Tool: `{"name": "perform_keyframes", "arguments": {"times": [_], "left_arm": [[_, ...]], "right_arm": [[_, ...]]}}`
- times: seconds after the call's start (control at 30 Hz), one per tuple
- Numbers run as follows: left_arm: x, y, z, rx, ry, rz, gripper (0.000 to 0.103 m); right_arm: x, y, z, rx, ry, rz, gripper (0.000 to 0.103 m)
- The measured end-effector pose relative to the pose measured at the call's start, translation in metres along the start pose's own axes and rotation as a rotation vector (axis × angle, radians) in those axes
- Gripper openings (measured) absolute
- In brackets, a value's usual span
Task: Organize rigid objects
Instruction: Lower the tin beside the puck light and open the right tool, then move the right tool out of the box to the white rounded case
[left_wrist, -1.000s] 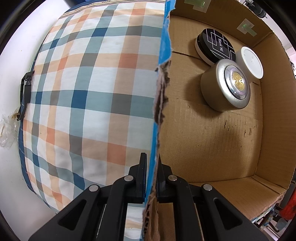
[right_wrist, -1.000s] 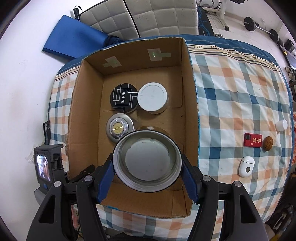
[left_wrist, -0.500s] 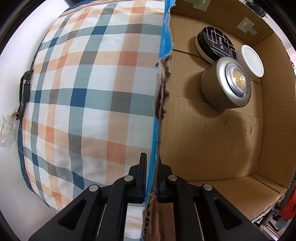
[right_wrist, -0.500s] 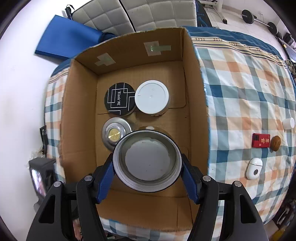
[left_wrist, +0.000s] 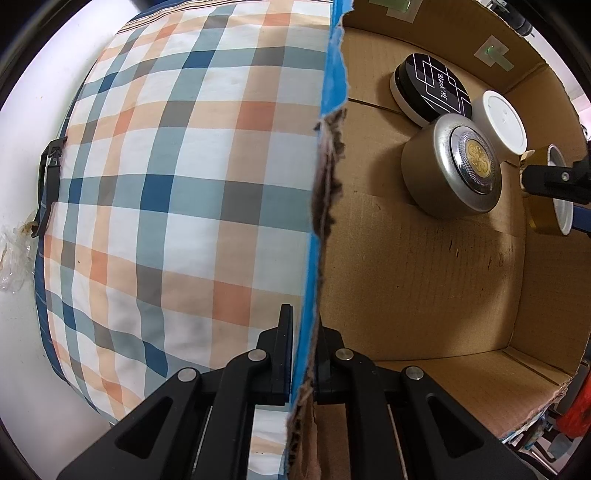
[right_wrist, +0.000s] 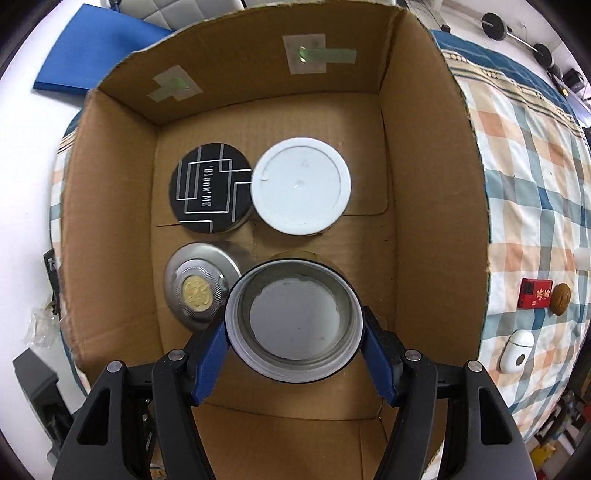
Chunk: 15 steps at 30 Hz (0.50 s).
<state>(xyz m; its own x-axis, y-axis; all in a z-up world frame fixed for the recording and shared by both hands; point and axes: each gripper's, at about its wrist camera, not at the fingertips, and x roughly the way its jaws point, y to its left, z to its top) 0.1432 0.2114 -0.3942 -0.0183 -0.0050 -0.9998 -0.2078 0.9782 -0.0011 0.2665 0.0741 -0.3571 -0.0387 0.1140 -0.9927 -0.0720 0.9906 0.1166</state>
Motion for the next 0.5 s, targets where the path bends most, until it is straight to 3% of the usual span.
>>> {"name": "perform_keyframes", "arguments": {"times": [0.2, 0.3, 0.33, 0.5], "left_arm": [[0.000, 0.000, -0.002, -0.001, 0.001, 0.001, 0.005], [0.000, 0.000, -0.002, 0.002, 0.001, 0.003, 0.005], [0.000, 0.000, -0.002, 0.001, 0.001, 0.004, 0.005], [0.001, -0.002, 0.000, 0.006, 0.003, 0.008, 0.005]], "right_arm": [[0.010, -0.001, 0.005, 0.005, 0.029, -0.016, 0.071], [0.009, 0.003, 0.006, 0.006, 0.026, -0.030, 0.087], [0.006, 0.004, 0.006, 0.006, 0.015, -0.034, 0.099], [-0.004, 0.006, 0.002, -0.009, -0.005, -0.039, 0.103]]}}
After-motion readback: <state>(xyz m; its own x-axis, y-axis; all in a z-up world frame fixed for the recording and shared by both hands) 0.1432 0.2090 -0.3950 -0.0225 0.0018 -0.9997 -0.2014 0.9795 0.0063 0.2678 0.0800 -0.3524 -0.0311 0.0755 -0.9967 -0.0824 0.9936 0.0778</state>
